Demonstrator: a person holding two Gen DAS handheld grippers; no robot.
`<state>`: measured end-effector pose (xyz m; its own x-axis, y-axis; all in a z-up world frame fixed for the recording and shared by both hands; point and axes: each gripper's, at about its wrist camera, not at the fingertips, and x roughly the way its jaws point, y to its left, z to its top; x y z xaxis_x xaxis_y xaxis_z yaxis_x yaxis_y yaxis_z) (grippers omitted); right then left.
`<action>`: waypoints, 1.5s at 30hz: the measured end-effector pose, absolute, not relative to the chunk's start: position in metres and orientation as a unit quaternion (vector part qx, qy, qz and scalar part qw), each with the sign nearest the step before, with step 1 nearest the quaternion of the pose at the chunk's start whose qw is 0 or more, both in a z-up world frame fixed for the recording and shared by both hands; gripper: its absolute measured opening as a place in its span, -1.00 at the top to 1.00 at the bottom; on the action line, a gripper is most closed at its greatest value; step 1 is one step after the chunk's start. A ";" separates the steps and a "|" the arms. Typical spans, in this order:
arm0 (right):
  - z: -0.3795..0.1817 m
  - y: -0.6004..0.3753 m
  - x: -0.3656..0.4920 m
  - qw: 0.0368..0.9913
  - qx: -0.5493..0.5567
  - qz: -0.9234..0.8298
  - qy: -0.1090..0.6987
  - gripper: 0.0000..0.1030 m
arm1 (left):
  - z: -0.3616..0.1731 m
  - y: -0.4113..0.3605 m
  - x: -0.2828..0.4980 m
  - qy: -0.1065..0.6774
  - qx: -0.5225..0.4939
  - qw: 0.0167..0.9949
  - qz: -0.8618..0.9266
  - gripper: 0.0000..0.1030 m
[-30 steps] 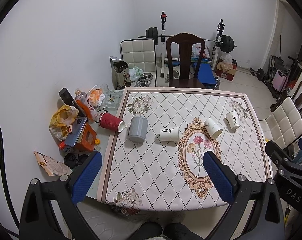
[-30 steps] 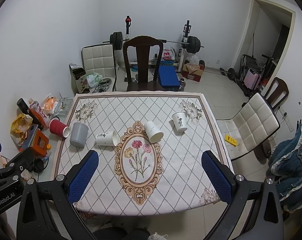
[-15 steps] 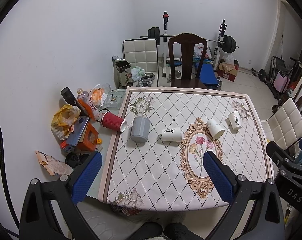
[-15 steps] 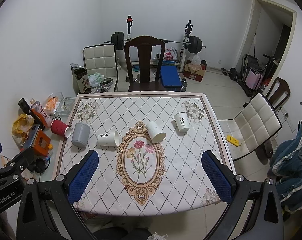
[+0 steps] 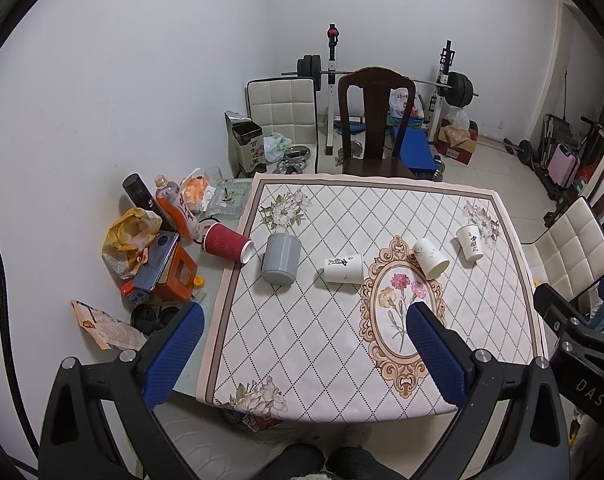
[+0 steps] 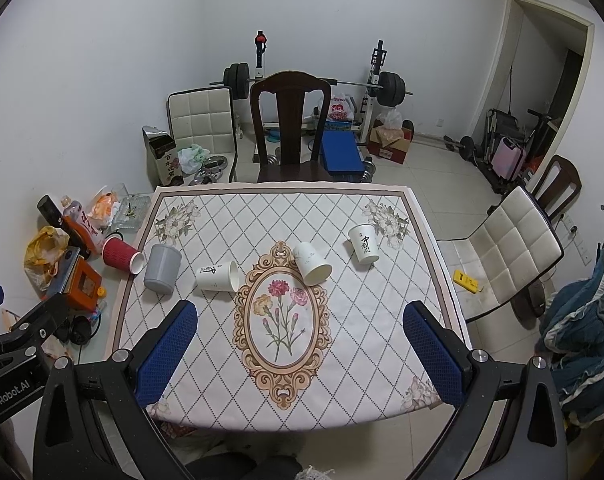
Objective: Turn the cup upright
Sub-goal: 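Move the left gripper toward the red ribbed cup lying on its side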
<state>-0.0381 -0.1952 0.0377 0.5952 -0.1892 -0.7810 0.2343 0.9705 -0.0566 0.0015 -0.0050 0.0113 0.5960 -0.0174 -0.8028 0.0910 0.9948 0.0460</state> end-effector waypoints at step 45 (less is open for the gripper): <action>-0.229 -0.121 0.094 0.763 0.000 -0.011 0.647 -1.00 | -0.206 0.124 0.114 0.614 0.003 0.774 0.154 -1.00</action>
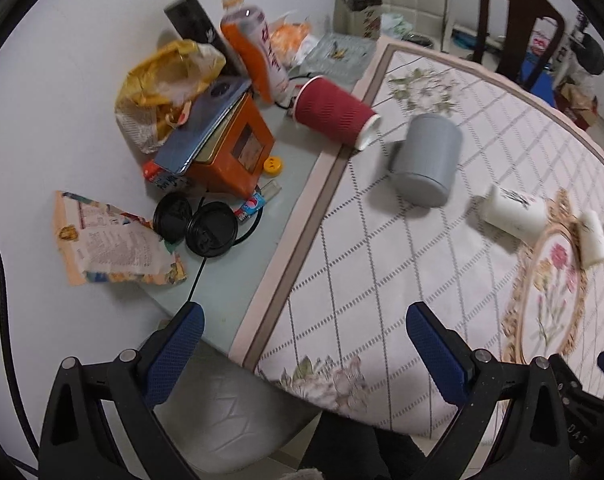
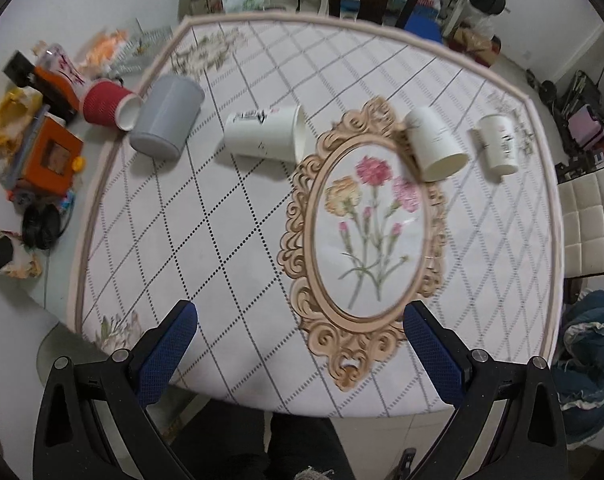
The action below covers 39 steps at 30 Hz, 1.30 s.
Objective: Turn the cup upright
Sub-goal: 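Move the left gripper toward the red ribbed cup lying on its side, then close the left gripper on the red ribbed cup and lift it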
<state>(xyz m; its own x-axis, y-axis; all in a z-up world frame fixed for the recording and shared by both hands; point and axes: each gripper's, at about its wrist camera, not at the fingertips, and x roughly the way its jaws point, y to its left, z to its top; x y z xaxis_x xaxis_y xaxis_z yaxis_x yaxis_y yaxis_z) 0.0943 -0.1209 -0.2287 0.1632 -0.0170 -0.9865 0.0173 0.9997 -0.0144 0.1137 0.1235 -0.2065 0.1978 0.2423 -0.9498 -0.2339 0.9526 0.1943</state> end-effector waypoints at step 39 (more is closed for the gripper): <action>-0.319 -0.081 0.263 0.743 0.065 -0.178 0.642 -1.00 | -0.361 0.215 0.366 0.664 -0.206 0.703 0.149 -0.50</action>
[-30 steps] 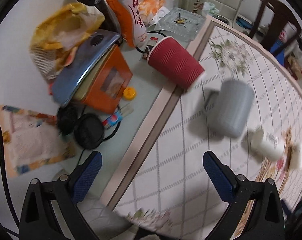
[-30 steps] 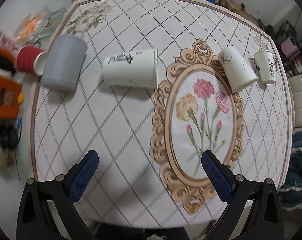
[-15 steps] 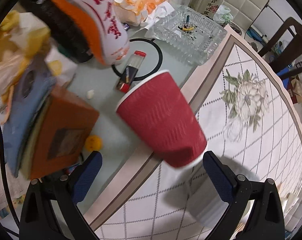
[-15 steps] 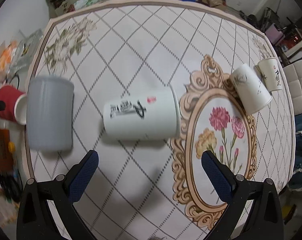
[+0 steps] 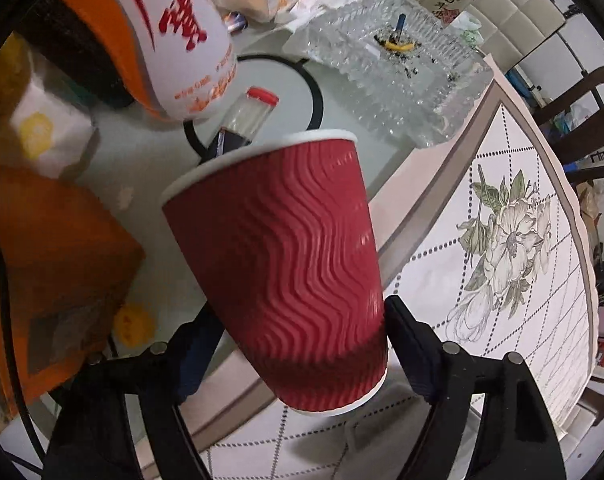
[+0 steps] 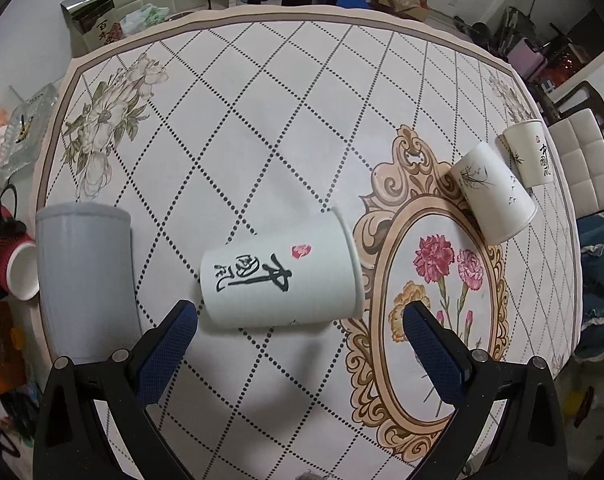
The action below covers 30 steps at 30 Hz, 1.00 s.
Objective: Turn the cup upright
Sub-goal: 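Close the left gripper on the red ribbed cup and lift it, then carry the red cup over the flower oval, rotating it rim up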
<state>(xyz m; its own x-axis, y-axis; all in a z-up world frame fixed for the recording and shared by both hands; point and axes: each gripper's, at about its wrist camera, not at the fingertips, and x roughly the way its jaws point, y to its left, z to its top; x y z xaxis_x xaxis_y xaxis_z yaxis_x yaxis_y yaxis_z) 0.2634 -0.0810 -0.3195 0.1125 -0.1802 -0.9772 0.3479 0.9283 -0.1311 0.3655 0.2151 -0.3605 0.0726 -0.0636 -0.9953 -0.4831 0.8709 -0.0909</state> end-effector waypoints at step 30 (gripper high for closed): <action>-0.251 -0.159 0.176 0.772 0.083 -0.143 0.613 -1.00 | -0.195 0.088 0.223 0.563 0.134 0.812 0.075 -0.41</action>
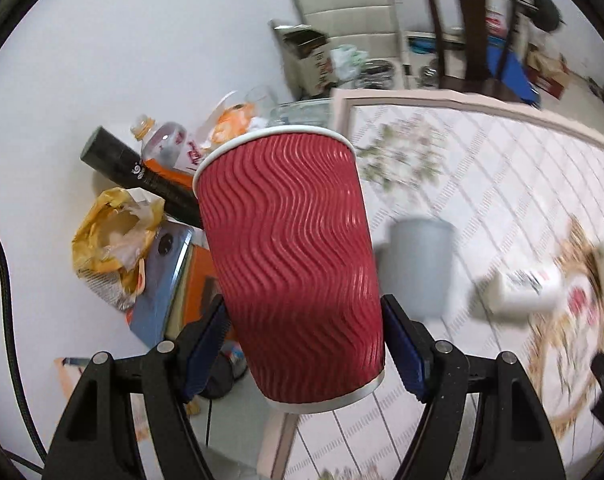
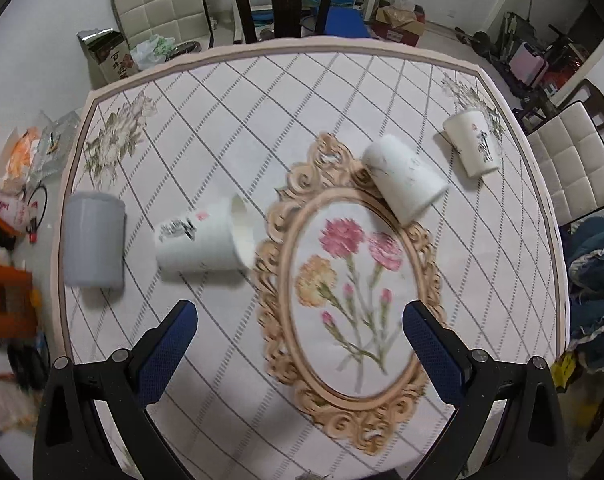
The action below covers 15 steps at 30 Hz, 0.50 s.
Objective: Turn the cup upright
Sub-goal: 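Carry the red cup over the flower oval, rotating it rim up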
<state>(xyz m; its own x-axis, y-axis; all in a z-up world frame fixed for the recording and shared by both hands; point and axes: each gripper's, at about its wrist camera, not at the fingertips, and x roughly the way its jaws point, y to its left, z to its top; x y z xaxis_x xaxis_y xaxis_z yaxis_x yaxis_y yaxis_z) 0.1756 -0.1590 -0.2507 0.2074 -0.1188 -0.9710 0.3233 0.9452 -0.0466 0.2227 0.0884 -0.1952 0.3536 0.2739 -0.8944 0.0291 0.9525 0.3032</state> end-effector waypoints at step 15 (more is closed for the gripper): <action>-0.312 -0.296 0.069 0.721 0.077 -0.210 0.656 -1.00 | -0.276 -0.093 0.119 0.634 0.164 0.752 -0.075 -0.41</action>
<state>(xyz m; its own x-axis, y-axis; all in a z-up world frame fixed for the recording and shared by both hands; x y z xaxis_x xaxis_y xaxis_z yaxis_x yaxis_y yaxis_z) 0.0687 -0.2956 -0.3117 0.0522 -0.2011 -0.9782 0.4033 0.9003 -0.1636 0.1193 -0.0931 -0.2756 0.1856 0.0952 -0.9780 0.3195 0.9354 0.1516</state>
